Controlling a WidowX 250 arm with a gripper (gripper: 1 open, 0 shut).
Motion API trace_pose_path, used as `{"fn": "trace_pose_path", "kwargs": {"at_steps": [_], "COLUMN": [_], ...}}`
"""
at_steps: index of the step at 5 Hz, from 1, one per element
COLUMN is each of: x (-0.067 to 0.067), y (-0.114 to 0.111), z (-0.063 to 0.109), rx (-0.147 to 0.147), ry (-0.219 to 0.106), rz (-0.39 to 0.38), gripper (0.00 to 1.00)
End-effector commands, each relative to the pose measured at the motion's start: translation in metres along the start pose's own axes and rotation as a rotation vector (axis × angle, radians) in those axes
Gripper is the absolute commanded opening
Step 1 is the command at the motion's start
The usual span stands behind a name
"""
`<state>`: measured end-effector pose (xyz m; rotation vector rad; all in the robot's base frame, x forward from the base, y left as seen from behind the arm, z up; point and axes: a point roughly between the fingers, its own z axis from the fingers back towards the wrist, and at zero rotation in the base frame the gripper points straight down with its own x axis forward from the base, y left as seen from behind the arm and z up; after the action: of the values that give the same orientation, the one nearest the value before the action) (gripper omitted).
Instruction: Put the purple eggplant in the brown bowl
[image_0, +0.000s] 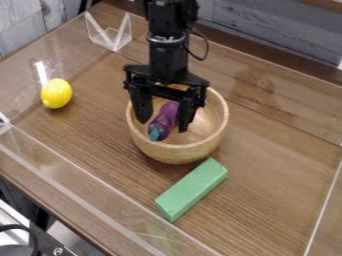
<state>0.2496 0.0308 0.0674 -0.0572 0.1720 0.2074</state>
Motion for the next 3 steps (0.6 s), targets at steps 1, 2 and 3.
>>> {"fn": "trace_pose_path", "kwargs": {"at_steps": [1, 2, 3], "x": [0.008, 0.009, 0.011], "y": [0.004, 0.008, 0.011], "z": [0.025, 0.032, 0.040], "rx": [-0.020, -0.030, -0.040], "ry": [-0.070, -0.078, -0.090], "rz": [0.012, 0.017, 0.022], "gripper": [1.00, 1.00, 1.00]}}
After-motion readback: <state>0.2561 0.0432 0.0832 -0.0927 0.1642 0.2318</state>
